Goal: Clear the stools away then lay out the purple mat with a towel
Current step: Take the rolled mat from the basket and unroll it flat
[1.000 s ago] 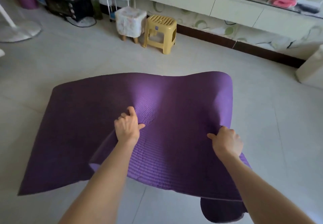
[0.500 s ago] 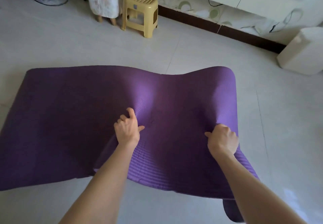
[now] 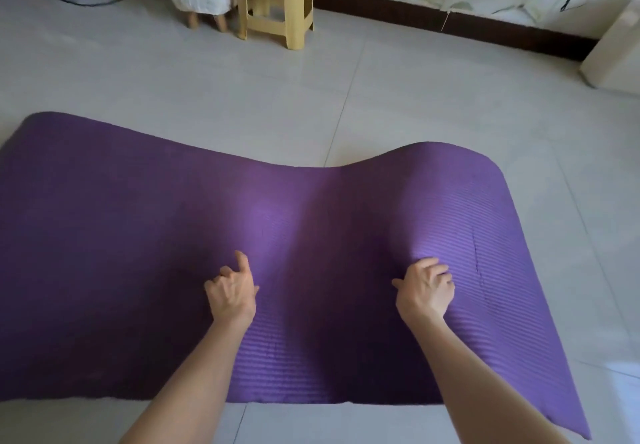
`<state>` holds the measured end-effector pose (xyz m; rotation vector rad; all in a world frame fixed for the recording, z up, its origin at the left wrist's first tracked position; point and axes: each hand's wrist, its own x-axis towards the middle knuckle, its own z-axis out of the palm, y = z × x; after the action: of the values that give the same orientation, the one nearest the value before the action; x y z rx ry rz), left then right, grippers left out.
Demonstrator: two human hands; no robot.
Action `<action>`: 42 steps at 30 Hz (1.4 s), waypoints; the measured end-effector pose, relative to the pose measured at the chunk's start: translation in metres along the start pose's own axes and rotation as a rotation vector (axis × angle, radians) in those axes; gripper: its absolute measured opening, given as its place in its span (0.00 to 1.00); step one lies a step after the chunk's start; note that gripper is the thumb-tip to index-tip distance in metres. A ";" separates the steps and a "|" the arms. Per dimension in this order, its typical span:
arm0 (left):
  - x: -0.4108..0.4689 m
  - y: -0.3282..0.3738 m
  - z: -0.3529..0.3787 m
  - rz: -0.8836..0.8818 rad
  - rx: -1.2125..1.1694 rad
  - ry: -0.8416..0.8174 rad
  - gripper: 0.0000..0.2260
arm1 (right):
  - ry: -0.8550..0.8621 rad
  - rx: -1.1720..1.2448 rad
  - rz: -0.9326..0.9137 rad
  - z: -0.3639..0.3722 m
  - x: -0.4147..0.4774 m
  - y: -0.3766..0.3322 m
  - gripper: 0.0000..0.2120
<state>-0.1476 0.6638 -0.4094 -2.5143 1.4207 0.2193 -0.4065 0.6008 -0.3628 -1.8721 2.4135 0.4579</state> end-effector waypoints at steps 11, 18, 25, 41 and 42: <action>-0.003 0.036 0.019 0.308 -0.277 -0.150 0.30 | -0.182 0.343 -0.183 0.053 0.001 0.029 0.36; -0.028 0.087 -0.008 0.461 -0.261 -0.221 0.30 | -0.266 0.371 -0.214 0.067 0.009 0.092 0.37; -0.037 0.218 -0.010 0.657 -0.111 -0.267 0.31 | -0.271 0.379 -0.282 0.119 0.078 0.143 0.35; -0.087 0.338 0.086 0.410 -0.118 -0.328 0.43 | -0.251 0.296 -0.337 0.202 0.142 0.251 0.42; -0.096 0.347 0.085 0.425 -0.118 -0.331 0.43 | -0.251 0.297 -0.319 0.205 0.140 0.265 0.42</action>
<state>-0.4948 0.5948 -0.5152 -2.0959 1.8138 0.7753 -0.7244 0.5821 -0.5366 -1.8870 1.8649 0.2735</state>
